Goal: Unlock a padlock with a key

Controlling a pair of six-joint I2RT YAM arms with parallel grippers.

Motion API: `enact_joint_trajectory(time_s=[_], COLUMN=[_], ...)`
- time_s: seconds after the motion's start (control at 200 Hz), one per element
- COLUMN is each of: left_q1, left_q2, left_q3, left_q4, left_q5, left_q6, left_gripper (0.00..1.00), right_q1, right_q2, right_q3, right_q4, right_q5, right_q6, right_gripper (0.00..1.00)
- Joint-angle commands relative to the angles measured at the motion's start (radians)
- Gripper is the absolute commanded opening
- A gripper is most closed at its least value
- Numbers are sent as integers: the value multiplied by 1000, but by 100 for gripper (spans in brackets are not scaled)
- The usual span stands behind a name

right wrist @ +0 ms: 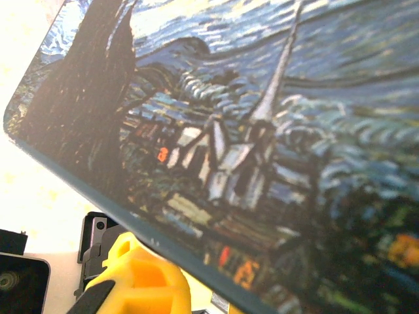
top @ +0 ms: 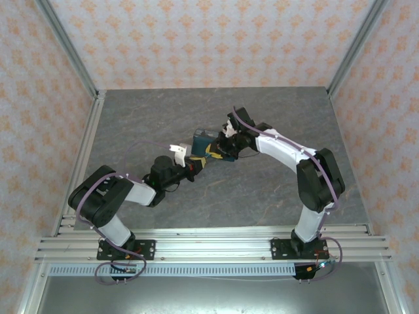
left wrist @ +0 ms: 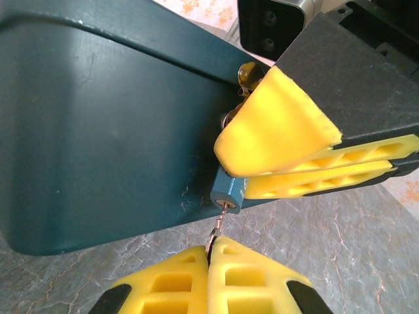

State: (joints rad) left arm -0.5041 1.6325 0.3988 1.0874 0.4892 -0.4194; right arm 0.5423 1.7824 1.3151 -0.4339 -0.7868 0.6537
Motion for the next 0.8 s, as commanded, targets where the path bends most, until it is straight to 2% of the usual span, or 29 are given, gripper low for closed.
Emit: enact_joint_trajectory(time_s=[0.0, 0.135, 0.27, 0.666, 0.791], left_q1=[-7, -7, -7, -20, -20], left_q2=[20, 62, 86, 72, 60], left_q3=[60, 69, 69, 67, 45], left_q4=[115, 166, 176, 85, 80], left_q5=[37, 61, 58, 44, 28], left_q6=[-52, -109, -108, -58, -53], left_gripper=[0, 0, 0, 0, 11], right_q1=[25, 27, 28, 25, 14], right_q2=[-32, -34, -40, -67, -83], right_q3=[-23, -41, -52, -100, -111], right_q4=[5, 31, 35, 53, 53], right_q5=[-51, -57, -66, -30, -6], right_q6=[-9, -2, -7, -8, -3], right_gripper=[0, 0, 0, 0, 0])
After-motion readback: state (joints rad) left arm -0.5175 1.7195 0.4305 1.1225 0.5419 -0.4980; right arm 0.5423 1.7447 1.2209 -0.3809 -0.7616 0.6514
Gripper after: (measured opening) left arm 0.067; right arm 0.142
